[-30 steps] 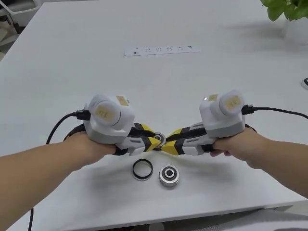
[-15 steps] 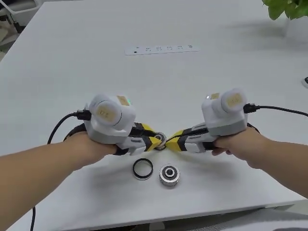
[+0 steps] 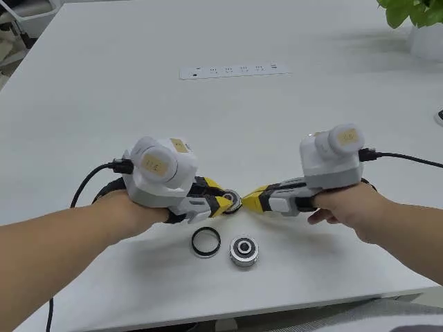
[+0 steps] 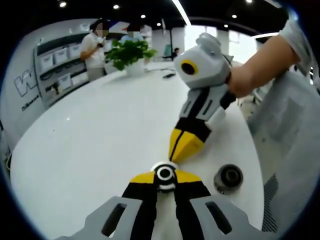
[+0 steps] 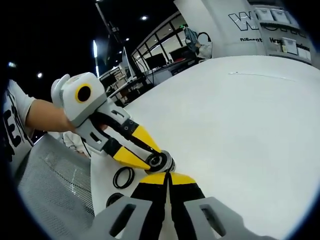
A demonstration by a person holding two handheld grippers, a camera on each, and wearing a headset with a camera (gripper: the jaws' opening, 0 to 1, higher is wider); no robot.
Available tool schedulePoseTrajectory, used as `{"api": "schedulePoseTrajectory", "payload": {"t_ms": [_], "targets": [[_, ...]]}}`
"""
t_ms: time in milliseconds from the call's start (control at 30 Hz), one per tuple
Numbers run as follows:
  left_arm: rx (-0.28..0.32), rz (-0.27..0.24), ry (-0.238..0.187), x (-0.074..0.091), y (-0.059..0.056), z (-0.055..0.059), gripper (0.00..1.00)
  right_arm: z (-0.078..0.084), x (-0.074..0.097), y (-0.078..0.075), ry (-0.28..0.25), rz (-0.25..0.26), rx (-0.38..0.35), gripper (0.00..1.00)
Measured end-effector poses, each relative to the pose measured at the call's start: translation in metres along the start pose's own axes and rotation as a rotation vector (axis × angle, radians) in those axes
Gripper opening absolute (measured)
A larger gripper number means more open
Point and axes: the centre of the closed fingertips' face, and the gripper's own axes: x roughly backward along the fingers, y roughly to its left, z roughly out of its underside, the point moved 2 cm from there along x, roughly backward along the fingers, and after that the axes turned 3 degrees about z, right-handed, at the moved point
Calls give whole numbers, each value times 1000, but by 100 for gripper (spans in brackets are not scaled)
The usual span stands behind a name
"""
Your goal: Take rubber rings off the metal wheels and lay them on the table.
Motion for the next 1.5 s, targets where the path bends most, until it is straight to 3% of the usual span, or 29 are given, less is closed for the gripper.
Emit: {"api": "schedulePoseTrajectory", "payload": {"t_ms": [133,433,1500], "targets": [[1,-2,5,0,1,1,12,-8,3,-1,-44,-8,-79,0],[-2,-14,15,-1,2,1,12,-12,2,4,-41,4,-54,0],[0,-27,27,-2,1,1,11,-17,-1,11,-25,-43,16,0]]}}
